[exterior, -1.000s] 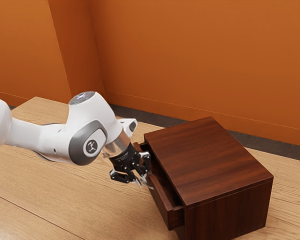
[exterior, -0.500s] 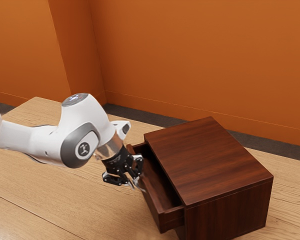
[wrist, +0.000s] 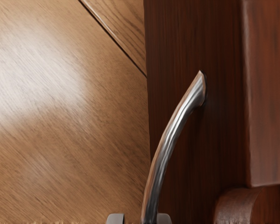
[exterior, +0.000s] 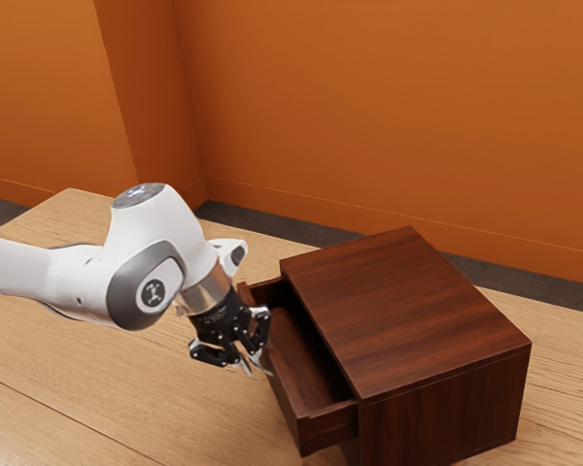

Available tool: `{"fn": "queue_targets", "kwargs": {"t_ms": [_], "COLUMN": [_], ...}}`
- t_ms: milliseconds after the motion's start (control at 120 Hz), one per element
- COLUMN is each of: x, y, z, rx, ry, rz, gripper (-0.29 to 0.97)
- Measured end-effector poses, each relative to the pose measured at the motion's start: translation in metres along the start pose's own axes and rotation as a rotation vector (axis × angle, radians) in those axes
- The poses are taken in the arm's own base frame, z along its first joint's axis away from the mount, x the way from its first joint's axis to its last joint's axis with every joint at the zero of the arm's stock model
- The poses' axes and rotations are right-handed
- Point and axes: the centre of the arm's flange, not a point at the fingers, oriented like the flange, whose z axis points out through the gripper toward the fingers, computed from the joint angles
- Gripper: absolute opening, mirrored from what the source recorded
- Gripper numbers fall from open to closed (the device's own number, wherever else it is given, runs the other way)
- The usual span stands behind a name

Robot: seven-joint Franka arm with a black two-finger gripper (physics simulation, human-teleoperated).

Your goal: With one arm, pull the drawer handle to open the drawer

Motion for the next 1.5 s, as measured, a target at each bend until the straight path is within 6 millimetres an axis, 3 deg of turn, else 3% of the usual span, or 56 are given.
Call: {"fn": "queue_targets", "kwargs": {"t_ms": [1500], "x": [-0.004], "y": [-0.060], "z": [-0.031], "rx": [0.036], "ry": [0.017], "rz": [-0.055], "gripper": [-0.01]}}
